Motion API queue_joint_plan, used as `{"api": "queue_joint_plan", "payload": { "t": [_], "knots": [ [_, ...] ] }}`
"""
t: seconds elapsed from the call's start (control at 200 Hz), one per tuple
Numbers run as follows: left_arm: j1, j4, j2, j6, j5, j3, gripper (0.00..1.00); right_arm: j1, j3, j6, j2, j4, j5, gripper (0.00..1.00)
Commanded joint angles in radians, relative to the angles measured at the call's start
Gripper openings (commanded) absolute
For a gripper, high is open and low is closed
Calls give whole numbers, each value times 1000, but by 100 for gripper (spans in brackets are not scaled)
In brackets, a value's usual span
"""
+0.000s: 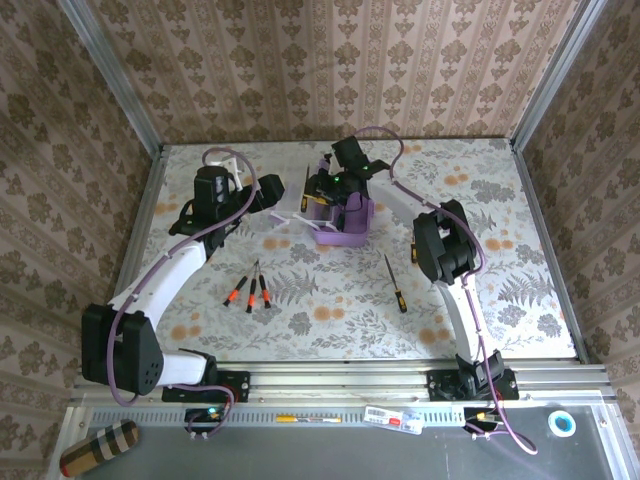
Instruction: Pack the tool kit
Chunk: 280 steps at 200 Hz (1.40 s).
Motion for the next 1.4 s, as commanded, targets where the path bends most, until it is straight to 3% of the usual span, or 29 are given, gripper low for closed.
{"api": "queue_joint_plan", "payload": {
  "t": [0.0, 0.33, 0.52, 0.61, 0.79, 0.935, 1.09, 1.395],
  "knots": [
    [5, 28, 3, -17, 21, 5, 100, -6, -19, 11, -50, 46, -40, 34],
    [3, 37, 8, -36, 39, 2, 100, -30, -160, -43, -278, 3, 105, 33],
    [-34, 53, 23, -65, 66, -4, 100, -40, -372, -151, -499, -87, 292, 35],
    [-85, 57, 40, -75, 84, -3, 100, -40, -517, -205, -611, -131, 392, 37],
    [-228, 65, 55, -86, 134, 11, 100, -36, -870, -241, -854, -142, 445, 45],
    [-308, 67, 66, -76, 142, 11, 100, -37, -1005, -249, -984, -312, 541, 45],
    [-348, 65, 104, -70, 164, 20, 100, -35, -1116, -243, -1016, -317, 501, 45],
    [-347, 27, 92, -22, 121, 32, 100, 35, -1141, -267, -847, -291, 486, 45]
  ]
}}
